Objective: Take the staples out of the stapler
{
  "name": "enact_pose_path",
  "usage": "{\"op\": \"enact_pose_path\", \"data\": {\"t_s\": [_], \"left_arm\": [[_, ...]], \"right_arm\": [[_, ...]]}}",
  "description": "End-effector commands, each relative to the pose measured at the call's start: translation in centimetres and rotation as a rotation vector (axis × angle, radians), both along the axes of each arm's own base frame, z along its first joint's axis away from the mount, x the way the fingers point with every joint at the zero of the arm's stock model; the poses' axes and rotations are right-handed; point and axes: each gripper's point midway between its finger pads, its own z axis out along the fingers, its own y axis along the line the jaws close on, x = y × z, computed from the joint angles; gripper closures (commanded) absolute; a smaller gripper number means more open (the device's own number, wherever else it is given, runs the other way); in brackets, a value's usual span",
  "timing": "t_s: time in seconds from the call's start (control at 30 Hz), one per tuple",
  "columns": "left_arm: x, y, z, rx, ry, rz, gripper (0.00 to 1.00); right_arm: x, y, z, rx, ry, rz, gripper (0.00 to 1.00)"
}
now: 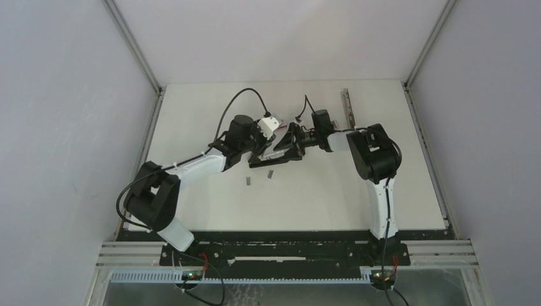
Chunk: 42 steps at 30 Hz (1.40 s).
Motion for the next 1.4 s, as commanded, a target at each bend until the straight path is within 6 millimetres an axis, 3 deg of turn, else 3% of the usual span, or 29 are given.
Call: {"op": "enact_pose_path", "data": {"t_s": [0.0,0.33,0.63,0.77,0.97,1.13,1.37], "left_arm": [[0.2,-1.1,4.2,-0.108,-0.102,-0.014,0.57],[-0.5,-1.4,4.3,-0.12,-0.111,-0.055,0.56],[-0.4,-1.3,4.2,-0.127,-0.112,-0.043,0.56],[-0.3,-1.2,4.3,-0.128,-0.119,-0.034,0.56],[-0.3,-0.9,4.5,-0.129,-0.133,-0.02,0.56],[-0.1,-0.7,4.5,-0.13,-0.142,-0.007,0.56],[0.3,-0.2,4.6,-0.12,-0.162,0.024,0.56]], "right_arm": [[0.4,0.3,0.2,0.038,-0.029,0.005,0.36],[1.4,-0.7,-1.2,0.033,-0.012,-0.03,0.5],[0.8,-0.1,-1.6,0.042,-0.009,-0.006,0.63],[0.5,0.3,-1.6,0.043,-0.008,0.007,0.58],[-0.1,0.9,-1.7,0.039,-0.004,0.022,0.58],[-0.4,1.0,-2.1,0.029,0.003,0.029,0.61],[-0.6,1.2,-2.0,0.037,0.01,0.036,0.74]]}}
